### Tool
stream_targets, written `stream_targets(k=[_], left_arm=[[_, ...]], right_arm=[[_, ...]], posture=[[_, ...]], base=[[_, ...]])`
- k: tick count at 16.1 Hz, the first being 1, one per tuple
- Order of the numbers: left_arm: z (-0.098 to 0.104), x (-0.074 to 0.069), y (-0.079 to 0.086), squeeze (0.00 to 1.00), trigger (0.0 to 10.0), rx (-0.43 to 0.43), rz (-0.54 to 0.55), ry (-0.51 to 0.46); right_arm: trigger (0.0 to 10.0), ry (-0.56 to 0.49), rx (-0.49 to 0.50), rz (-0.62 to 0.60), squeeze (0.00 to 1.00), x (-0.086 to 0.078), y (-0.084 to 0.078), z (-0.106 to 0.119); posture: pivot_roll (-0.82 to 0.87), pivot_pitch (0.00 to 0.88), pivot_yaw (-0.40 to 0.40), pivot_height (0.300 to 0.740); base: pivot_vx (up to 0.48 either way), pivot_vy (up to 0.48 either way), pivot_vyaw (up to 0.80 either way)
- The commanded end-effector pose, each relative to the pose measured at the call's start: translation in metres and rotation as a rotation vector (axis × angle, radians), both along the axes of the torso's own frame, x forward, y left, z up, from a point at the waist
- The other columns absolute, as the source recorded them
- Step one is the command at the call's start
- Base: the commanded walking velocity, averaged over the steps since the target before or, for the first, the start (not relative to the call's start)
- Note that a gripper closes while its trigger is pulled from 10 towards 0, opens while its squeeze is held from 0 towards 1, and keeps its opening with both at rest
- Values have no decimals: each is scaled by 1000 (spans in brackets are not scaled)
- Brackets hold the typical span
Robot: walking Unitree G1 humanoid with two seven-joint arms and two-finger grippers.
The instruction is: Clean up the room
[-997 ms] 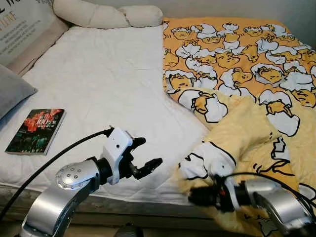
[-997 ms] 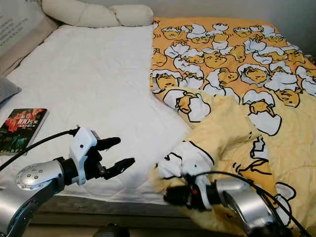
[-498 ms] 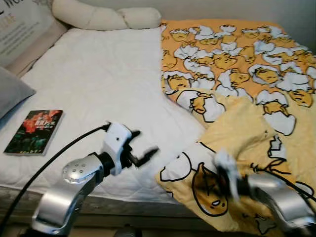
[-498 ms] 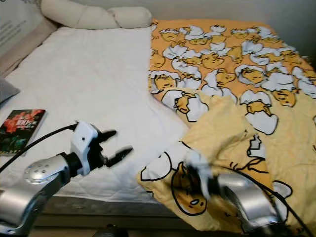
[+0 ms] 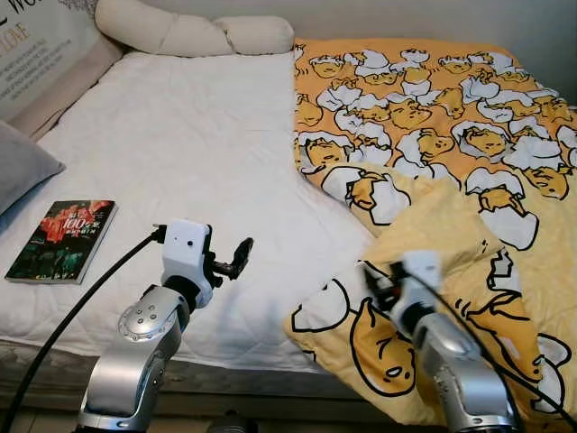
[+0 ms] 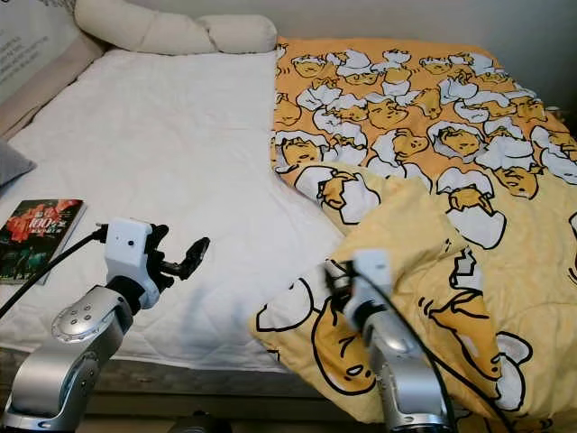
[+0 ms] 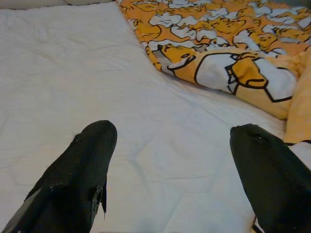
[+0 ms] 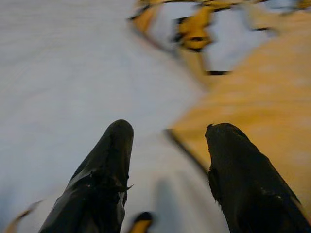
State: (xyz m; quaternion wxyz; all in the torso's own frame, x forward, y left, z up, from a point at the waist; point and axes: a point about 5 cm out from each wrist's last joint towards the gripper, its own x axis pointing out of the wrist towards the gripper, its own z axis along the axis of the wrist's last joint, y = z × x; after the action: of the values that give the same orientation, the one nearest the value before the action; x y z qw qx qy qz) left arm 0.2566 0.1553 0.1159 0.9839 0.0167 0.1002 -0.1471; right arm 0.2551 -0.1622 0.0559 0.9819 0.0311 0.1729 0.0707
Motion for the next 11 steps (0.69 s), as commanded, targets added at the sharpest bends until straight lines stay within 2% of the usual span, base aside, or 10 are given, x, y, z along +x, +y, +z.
stream_targets(k=[1,4,8,11], left_arm=[[-3,1,1,0,10000,19,14,-2],[-5,2,-3,0,10000,28,-14,5],[-5,4,-3,0,10000,52,-26,-2],[-5,4,-3,0,10000,59,-37,-8]], right_arm=[[10000,-17,-43,-56,0,-5,-6,1],[10000,-24,-47,-103,0,-11,-9,1],[10000,-31,-67,-111,0,-10,-7,1],[10000,-32,-129,-91,0,-6,-3,3]], posture=[[15,0,27,740],[-4,0,46,740],[-1,0,49,740],[1,0,45,740]], base=[[0,0,0],[0,0,0],[0,0,0],[0,0,0]])
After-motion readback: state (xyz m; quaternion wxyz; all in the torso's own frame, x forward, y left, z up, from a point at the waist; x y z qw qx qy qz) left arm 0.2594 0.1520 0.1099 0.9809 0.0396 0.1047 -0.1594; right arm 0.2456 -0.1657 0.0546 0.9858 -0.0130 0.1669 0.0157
